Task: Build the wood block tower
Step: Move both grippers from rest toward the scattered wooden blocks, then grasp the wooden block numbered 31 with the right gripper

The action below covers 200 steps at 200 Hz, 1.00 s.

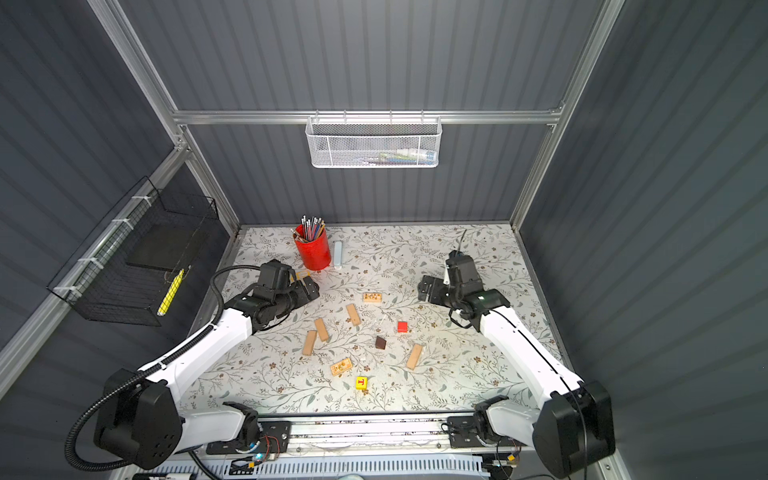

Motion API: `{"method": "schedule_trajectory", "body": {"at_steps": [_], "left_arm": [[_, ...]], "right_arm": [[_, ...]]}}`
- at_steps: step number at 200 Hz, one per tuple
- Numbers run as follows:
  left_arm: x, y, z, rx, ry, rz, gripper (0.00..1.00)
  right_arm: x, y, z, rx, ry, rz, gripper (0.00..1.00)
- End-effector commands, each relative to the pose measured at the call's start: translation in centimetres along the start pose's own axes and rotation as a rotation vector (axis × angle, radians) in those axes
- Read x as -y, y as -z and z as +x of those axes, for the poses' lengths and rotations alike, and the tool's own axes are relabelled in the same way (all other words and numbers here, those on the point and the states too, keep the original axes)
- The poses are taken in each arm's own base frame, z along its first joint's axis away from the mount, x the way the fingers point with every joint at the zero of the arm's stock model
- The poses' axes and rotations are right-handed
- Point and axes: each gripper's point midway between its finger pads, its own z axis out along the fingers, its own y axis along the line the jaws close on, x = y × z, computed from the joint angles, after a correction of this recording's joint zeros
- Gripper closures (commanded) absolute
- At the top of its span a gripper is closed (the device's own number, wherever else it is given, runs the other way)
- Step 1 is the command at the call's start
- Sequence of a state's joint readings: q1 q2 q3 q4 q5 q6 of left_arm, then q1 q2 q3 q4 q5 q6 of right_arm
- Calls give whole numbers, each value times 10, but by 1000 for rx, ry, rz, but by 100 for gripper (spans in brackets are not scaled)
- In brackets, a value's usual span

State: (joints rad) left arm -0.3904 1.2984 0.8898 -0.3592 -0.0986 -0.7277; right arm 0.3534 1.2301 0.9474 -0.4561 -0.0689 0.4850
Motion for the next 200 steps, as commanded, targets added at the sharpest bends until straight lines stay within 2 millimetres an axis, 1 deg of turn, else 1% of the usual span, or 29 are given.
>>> {"method": "schedule_trajectory", "body": {"at_steps": [1,21,42,56,85,97,114,140,160,171,184,200], "left_arm": [[2,0,30,-115,-15,-19,0],[13,1,43,-150,-44,-4,0],[13,1,53,-177,-31,-5,0],[10,2,56,-187,-24,-11,0],[-2,7,60,-183,-9,-52,0],[-3,9,61,-178,-7,-48,0],[-8,11,63,-181,3,-59,0],[-8,11,66,-192,8,-60,0],[-16,9,70,-194,22,-86,0],[-20,8,72,-193,26,-98,0],[-21,7,73,-192,29,-97,0],[-22,6,74,-194,25,-105,0]], "right_arm": [[-18,-5,28,-151,70,-1,1],[-46,-17,48,-250,121,-20,1],[-75,-30,70,-339,177,-46,1],[-94,-40,81,-376,229,-50,3],[-121,-61,95,-399,301,-24,10],[-133,-70,100,-404,336,-18,13],[-143,-86,105,-410,378,14,18],[-155,-107,112,-431,417,46,25],[-161,-122,118,-448,430,60,31],[-164,-130,117,-450,431,77,33],[-166,-138,118,-454,445,95,37],[-169,-148,123,-466,456,103,42]]}}
